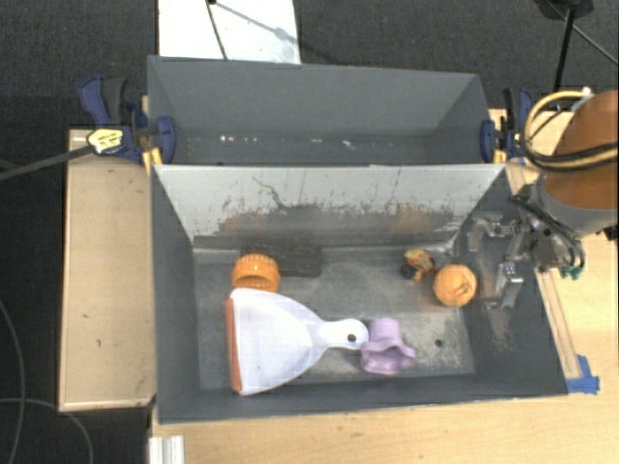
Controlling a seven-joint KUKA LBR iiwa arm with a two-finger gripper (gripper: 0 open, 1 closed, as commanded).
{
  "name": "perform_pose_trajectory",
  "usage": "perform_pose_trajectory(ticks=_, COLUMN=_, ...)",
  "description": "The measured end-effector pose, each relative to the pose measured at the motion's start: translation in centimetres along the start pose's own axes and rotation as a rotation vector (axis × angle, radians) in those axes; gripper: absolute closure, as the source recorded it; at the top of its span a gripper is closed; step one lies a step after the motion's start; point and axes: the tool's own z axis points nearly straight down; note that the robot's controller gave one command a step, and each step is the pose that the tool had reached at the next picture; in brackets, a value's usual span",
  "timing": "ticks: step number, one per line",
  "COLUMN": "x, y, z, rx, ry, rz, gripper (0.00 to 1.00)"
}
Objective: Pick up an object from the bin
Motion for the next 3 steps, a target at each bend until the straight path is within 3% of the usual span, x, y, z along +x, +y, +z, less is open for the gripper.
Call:
perform_pose_trajectory(ticks=1, x=-1.8, y=-0.1, z=1.4, rx=0.000, ry=-0.002, rz=0.074, gripper=0.00)
perform_pose_trajectory(ticks=2, x=-2.5, y=0.1, z=8.8, rx=0.000, ry=-0.001, rz=0.060, gripper=0.00)
perform_pose_trajectory(ticks=3, x=-2.6, y=0.0, z=11.7, rx=-0.001, ry=-0.001, rz=0.074, gripper=1.00)
